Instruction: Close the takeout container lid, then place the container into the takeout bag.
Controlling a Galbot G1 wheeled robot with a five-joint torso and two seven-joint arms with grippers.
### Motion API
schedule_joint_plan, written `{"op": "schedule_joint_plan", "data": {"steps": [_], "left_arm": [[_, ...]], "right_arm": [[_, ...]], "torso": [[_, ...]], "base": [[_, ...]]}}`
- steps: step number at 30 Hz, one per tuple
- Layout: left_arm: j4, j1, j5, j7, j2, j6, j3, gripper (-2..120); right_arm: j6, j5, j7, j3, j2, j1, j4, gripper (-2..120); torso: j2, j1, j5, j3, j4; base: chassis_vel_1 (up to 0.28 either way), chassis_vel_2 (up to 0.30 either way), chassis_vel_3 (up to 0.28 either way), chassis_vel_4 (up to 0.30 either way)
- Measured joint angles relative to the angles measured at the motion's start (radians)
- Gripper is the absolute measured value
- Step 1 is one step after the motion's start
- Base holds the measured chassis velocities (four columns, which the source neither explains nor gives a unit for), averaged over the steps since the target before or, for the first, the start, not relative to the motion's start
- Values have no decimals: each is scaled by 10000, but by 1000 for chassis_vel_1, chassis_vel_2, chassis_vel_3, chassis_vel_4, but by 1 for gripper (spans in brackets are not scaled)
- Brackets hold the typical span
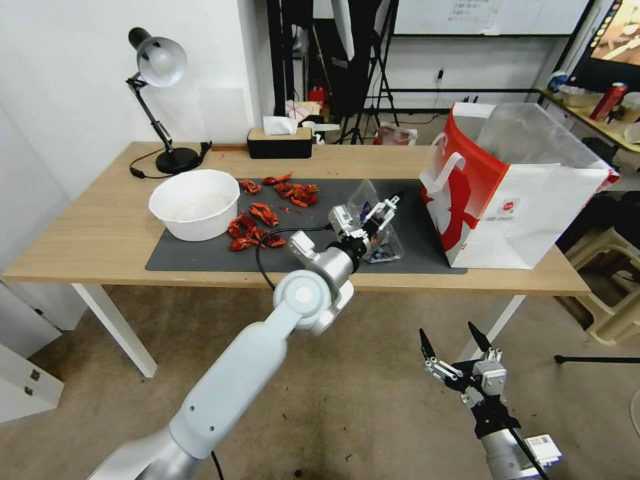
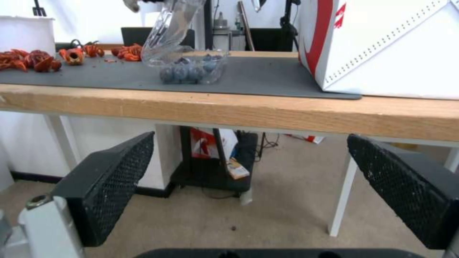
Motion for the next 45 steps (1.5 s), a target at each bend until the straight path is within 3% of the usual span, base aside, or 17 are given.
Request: {"op": "schedule_joint_plan", "data": {"steps": [2, 12, 14, 30, 45], "left_arm": [[128, -71, -5, 0, -67, 10, 27, 100], [836, -625, 339, -980, -401, 122, 270, 66], [926, -705, 551, -1261, -396, 284, 313, 54], [1070, -1002, 1681, -2740, -51, 1510, 557, 0], [1244, -1191, 1984, -2980, -14, 1852, 823, 0]], "right_arm": [[7, -1, 2, 3, -2, -12, 0, 100], [67, -12, -10, -3, 9, -29, -59, 100], [87, -15, -23, -15, 21, -29, -81, 100], [-56, 47, -52, -89, -34, 43, 107, 100], [-228, 500, -216, -84, -194, 223, 243, 100]], "torso": [[0, 0, 0, 0, 0], [0, 0, 0, 0, 0], [0, 0, 0, 0, 0], [2, 0, -1, -1, 0], [2, 0, -1, -1, -1]], "base": [[0, 0, 0, 0], [0, 0, 0, 0], [0, 0, 0, 0], [0, 0, 0, 0], [0, 0, 0, 0]]}}
